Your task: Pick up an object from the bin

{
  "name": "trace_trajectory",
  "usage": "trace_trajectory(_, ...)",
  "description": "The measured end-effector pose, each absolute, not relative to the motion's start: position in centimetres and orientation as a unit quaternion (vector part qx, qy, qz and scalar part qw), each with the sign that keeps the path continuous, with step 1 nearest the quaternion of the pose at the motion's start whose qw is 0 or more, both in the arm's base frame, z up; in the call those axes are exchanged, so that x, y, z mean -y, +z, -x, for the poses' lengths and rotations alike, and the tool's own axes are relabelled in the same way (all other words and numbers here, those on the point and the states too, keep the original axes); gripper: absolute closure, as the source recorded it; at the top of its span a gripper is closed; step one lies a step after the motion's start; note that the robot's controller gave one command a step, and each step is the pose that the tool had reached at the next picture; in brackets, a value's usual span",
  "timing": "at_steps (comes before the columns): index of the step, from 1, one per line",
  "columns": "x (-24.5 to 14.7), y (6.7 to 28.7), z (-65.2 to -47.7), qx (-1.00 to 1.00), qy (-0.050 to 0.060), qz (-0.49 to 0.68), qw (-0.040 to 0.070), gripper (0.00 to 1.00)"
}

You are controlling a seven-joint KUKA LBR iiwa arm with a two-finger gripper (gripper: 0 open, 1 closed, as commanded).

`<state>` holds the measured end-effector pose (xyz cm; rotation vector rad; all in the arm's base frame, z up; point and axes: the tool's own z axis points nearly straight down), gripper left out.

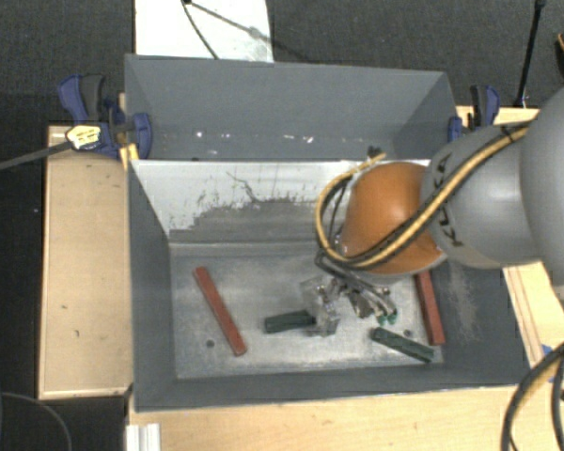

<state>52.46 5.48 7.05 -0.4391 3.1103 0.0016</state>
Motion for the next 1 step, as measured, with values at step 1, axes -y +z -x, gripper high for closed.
trace_trajectory(1,-6.1,28.25,-52.75,-0.969,-0.001,0.247,0.006,1.0)
